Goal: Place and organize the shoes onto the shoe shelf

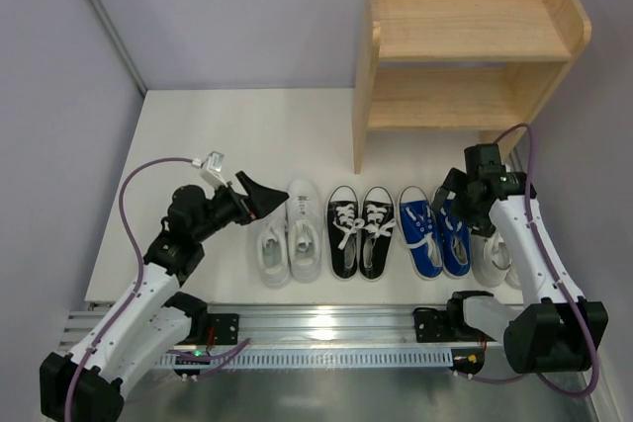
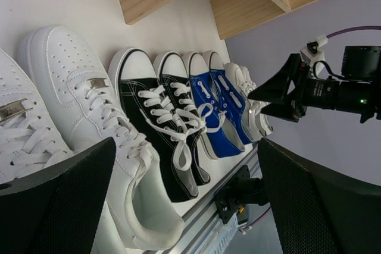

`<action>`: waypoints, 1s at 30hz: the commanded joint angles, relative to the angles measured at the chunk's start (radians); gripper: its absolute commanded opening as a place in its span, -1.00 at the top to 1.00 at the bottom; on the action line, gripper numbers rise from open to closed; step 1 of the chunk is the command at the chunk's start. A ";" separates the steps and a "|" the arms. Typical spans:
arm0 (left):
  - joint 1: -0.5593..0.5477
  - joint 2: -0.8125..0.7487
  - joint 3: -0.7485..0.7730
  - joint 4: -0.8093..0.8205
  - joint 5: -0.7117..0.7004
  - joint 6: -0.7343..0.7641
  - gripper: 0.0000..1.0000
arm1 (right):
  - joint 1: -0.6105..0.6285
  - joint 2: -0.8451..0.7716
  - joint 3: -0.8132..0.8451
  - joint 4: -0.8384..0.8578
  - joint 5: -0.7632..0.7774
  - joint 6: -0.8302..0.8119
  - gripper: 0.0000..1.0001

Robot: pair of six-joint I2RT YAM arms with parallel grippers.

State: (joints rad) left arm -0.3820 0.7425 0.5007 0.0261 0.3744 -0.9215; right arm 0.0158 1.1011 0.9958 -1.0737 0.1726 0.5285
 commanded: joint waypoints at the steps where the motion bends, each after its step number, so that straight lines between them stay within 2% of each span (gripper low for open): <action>1: 0.000 -0.029 -0.008 0.035 0.023 -0.008 -0.99 | 0.000 -0.009 -0.060 0.121 -0.206 -0.053 -0.94; 5: 0.002 -0.035 -0.016 0.040 0.020 -0.020 -0.99 | 0.000 -0.021 -0.126 0.184 -0.212 -0.074 -0.94; 11: 0.002 -0.037 -0.017 0.046 0.024 -0.031 -0.99 | 0.000 0.075 -0.216 0.293 -0.297 -0.059 -0.94; 22: 0.000 -0.054 -0.030 0.041 0.006 -0.028 -0.99 | 0.000 0.094 -0.238 0.314 -0.226 -0.059 -1.00; 24: 0.000 -0.043 -0.027 0.047 0.014 -0.030 -0.99 | 0.000 0.112 -0.253 0.343 -0.243 -0.056 -0.68; 25: 0.002 -0.040 -0.028 0.047 0.014 -0.030 -0.99 | 0.000 0.112 -0.253 0.343 -0.248 -0.055 -0.68; 27: 0.000 -0.038 -0.027 0.041 0.015 -0.028 -0.99 | 0.000 0.135 -0.267 0.365 -0.262 -0.051 -0.50; 30: 0.002 -0.051 -0.030 0.029 0.011 -0.023 -0.99 | 0.000 0.163 -0.286 0.382 -0.268 -0.042 -0.47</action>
State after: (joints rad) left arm -0.3820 0.7040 0.4763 0.0311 0.3740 -0.9409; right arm 0.0154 1.2419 0.7303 -0.7403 -0.0700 0.4740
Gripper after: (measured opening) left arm 0.996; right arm 0.742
